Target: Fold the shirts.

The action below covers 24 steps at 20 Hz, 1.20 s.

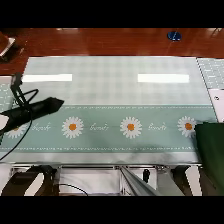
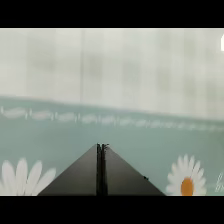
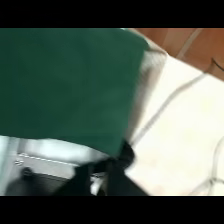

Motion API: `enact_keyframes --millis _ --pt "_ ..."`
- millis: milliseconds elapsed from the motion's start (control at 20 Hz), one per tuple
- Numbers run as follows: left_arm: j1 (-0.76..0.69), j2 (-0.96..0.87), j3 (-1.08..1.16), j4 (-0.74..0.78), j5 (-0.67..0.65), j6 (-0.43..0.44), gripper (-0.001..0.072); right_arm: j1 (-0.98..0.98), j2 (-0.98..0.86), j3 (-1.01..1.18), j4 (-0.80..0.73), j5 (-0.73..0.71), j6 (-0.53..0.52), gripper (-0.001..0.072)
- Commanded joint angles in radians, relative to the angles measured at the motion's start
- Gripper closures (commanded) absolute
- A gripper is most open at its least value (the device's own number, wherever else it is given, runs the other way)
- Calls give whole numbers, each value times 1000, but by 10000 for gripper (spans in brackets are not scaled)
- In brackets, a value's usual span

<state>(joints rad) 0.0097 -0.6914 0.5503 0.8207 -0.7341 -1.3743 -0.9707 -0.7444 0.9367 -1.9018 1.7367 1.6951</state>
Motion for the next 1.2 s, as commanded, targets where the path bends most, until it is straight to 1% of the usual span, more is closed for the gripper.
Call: enact_keyframes --millis 0,100,150,200,300,350,400,450,500,550,600,650,750,1150 --pt "-7 -51 113 -32 55 24 687 51 -60 91 422 -174 -59 682" --pt "-20 -119 262 -33 -24 50 687 163 -152 178 766 -278 -105 682" --pt "-32 -160 354 -32 -69 58 687 261 -193 221 859 -325 -132 682" --pt "-46 -198 441 -32 -110 59 687 394 -229 262 878 -385 -140 682" --pt "-87 -264 584 -29 -169 82 688 671 -271 294 822 -522 -140 682" --pt "-115 -282 619 -12 -185 81 688 806 -292 293 761 -576 -138 682" --pt "-148 -290 620 36 -182 80 688 924 -319 292 682 -600 -134 682" --pt "-184 -303 605 122 -183 79 688 1021 -350 278 589 -621 -130 682" --pt "-220 -323 566 219 -180 57 688 1087 -386 248 476 -629 -95 682" --pt "-245 -351 515 305 -169 12 688 1110 -425 212 388 -625 0 682" --pt "-248 -380 480 371 -171 -3 687 1110 -457 189 355 -602 59 682" --pt "-240 -410 470 423 -193 -14 688 1105 -484 186 333 -568 74 682" --pt "-222 -436 471 439 -210 -37 687 1103 -491 186 328 -552 63 682" --pt "-218 -437 470 436 -209 -36 687 1103 -480 186 322 -558 61 682"
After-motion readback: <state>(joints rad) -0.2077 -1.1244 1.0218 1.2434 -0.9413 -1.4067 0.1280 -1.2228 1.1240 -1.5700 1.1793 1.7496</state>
